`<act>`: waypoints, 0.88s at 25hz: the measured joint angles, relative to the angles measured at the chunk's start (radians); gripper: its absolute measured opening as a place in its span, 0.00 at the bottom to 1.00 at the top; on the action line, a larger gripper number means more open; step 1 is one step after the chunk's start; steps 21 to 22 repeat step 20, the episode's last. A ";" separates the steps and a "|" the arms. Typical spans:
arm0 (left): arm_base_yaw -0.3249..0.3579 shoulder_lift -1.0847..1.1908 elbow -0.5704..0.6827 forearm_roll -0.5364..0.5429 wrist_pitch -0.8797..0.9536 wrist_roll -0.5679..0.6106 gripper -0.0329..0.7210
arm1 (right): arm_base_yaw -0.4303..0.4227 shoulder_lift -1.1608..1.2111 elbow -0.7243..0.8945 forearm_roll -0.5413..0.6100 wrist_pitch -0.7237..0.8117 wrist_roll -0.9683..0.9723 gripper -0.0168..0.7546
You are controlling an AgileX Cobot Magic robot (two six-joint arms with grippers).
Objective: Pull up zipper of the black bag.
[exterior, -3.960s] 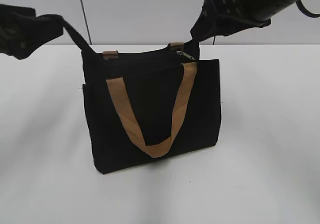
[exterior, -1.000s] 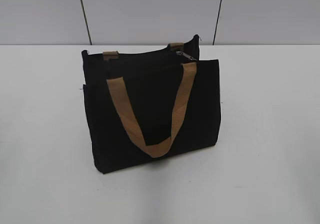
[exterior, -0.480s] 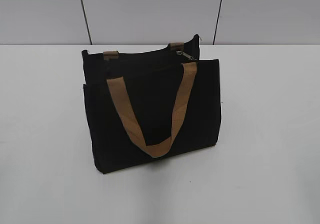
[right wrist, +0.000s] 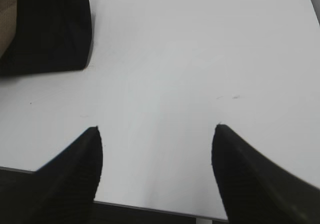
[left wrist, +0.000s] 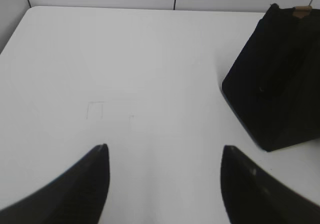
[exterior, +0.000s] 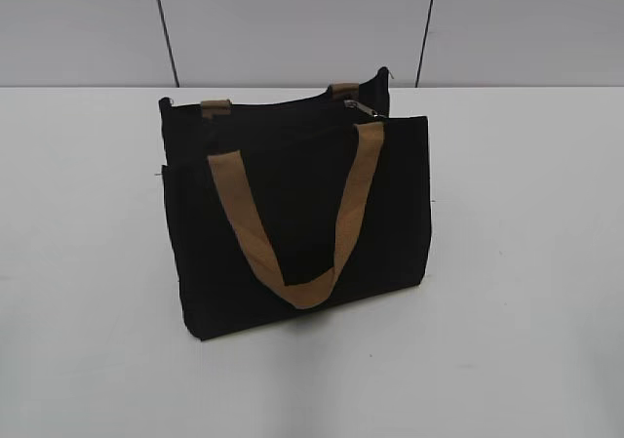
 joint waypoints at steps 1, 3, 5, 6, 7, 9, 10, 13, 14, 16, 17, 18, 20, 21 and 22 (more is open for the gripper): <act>0.000 0.000 0.000 0.000 0.000 0.000 0.74 | 0.000 0.000 0.000 -0.001 0.000 0.000 0.71; 0.000 0.000 0.000 0.000 -0.001 0.000 0.74 | 0.000 0.000 0.000 -0.008 0.000 0.010 0.71; 0.000 0.000 0.000 0.000 -0.002 0.000 0.74 | 0.000 0.000 0.000 -0.030 -0.001 0.036 0.71; 0.000 0.000 0.000 0.000 -0.002 0.001 0.74 | 0.000 0.000 0.000 -0.046 -0.001 0.055 0.71; 0.000 0.000 0.000 0.000 -0.002 0.001 0.74 | 0.000 0.000 0.000 -0.064 -0.002 0.072 0.71; 0.000 0.000 0.000 -0.001 -0.002 0.001 0.74 | 0.000 0.000 0.000 -0.086 -0.003 0.099 0.71; 0.000 0.000 0.000 -0.001 -0.002 0.001 0.74 | 0.000 0.000 0.000 -0.090 -0.003 0.106 0.71; 0.000 0.000 0.000 -0.001 -0.002 0.001 0.74 | 0.000 0.000 0.000 -0.095 -0.004 0.115 0.71; 0.000 0.000 0.000 -0.001 -0.002 0.001 0.73 | 0.000 0.000 0.000 -0.095 -0.004 0.116 0.71; 0.000 0.000 0.000 -0.001 -0.002 0.001 0.74 | 0.000 0.000 0.000 -0.095 -0.005 0.117 0.71; 0.000 0.000 0.000 -0.001 -0.002 0.001 0.74 | 0.000 0.000 0.000 -0.095 -0.006 0.118 0.71; 0.000 0.000 0.000 -0.001 -0.002 0.001 0.74 | 0.000 0.000 0.000 -0.095 -0.006 0.119 0.71; 0.000 0.000 0.000 -0.001 -0.002 0.001 0.73 | 0.000 0.000 0.000 -0.095 -0.006 0.120 0.71; 0.000 0.000 0.000 -0.001 -0.002 0.001 0.73 | 0.000 0.000 0.000 -0.095 -0.006 0.120 0.71; 0.000 0.000 0.000 -0.001 -0.002 0.001 0.73 | 0.000 0.000 0.000 -0.095 -0.006 0.120 0.71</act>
